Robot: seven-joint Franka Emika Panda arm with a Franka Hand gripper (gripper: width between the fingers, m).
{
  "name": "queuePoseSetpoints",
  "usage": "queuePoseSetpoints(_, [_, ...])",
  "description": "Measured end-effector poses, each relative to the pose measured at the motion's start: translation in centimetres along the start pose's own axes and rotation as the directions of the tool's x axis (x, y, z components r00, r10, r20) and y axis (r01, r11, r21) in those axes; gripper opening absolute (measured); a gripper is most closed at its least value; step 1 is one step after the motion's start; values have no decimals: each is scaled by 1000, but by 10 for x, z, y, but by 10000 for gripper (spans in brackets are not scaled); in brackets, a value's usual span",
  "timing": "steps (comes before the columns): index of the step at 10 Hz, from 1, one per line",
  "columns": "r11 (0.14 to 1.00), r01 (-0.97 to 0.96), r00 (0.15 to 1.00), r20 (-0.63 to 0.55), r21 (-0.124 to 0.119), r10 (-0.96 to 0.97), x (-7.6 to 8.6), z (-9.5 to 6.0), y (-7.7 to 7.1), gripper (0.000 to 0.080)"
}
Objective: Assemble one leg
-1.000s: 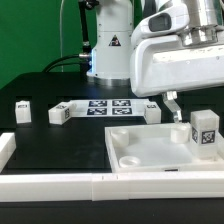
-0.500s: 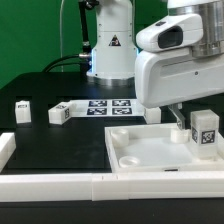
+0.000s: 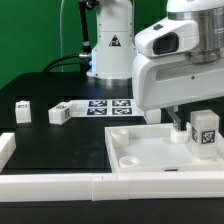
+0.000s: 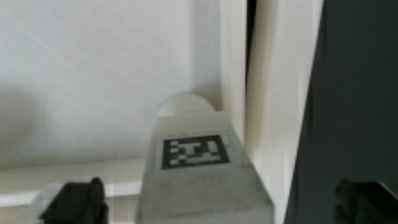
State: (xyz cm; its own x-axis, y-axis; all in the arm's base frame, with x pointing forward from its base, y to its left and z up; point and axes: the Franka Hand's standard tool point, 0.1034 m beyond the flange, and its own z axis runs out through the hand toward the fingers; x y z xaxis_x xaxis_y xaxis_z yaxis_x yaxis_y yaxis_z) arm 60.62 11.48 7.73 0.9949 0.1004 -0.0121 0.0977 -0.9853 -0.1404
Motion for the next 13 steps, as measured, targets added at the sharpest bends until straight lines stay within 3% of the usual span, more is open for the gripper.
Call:
queuePoseSetpoints(3, [1000, 6, 1000, -12, -2, -6, -1, 3, 5, 648])
queuePoseSetpoints(5, [1000, 7, 1000, -12, -2, -7, -1, 3, 5, 378])
queuePoseSetpoints(6, [1000, 7, 1000, -12, -2, -7, -1, 3, 5, 291])
queuePoseSetpoints(9, [1000, -23, 1000, -12, 0, 23, -1, 3, 5, 292])
queuePoseSetpoints(11, [973, -229, 973, -12, 16, 229, -1, 4, 2, 292])
queuePoseSetpoints(13, [864, -503, 863, -34, 29, 504, -2, 5, -1, 292])
